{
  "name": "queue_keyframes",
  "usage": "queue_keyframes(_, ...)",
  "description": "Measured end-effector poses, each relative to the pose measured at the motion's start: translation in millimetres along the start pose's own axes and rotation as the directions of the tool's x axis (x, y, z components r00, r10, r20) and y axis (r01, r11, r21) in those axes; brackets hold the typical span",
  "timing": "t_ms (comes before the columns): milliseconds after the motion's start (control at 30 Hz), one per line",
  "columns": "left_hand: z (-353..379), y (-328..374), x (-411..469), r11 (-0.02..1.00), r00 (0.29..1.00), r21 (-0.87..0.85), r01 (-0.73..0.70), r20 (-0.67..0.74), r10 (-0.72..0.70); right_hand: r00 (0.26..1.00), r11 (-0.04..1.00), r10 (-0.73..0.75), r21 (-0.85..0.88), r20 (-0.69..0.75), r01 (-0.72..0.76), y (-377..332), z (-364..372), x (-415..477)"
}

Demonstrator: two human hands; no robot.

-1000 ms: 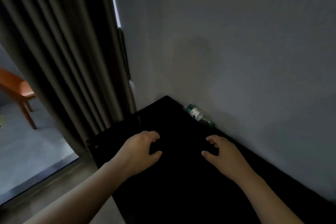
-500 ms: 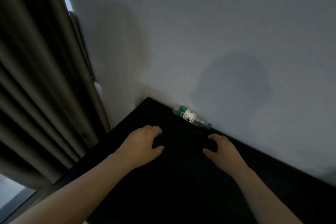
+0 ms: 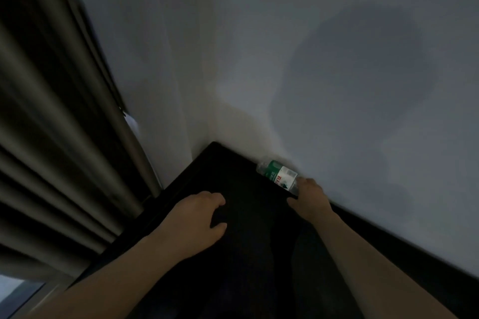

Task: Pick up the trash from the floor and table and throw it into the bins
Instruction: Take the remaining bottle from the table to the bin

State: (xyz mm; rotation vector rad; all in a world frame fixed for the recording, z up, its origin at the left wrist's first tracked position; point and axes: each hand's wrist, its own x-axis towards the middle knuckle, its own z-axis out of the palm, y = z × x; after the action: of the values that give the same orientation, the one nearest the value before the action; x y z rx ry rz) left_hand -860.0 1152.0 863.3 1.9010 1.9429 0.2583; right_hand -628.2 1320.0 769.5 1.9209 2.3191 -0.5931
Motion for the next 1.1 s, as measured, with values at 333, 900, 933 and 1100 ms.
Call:
queue_keyframes(333, 22.4, -31.6, 26.5, 0.998, 0.997, -0.007, 0.066, 0.029, -0.066, 0.993, 0.977, 0.081, -0.190, -0.083, -0.096, -0.8, 43.8, 51.8)
queue_keyframes(900, 0.0, 34.9, -31.2, 0.968, 0.975, -0.163, -0.191, 0.083, 0.206, 0.846, 0.454, 0.532, 0.827, 0.047, -0.331, -24.9, 10.1, -226.2)
queue_keyframes(933, -0.2, 48.9, -36.9, 0.955, 0.962, -0.174, -0.241, 0.089, 0.259, 0.831, 0.418, 0.556, 0.854, 0.030, -0.310, -22.7, 2.3, -248.2)
queue_keyframes(1100, 6.1, 143.5, -72.8, 0.843, 0.847, -0.244, -0.479, 0.123, 0.516, 0.657, 0.318, 0.741, 0.934, -0.137, -0.164, 11.6, -38.5, -366.5)
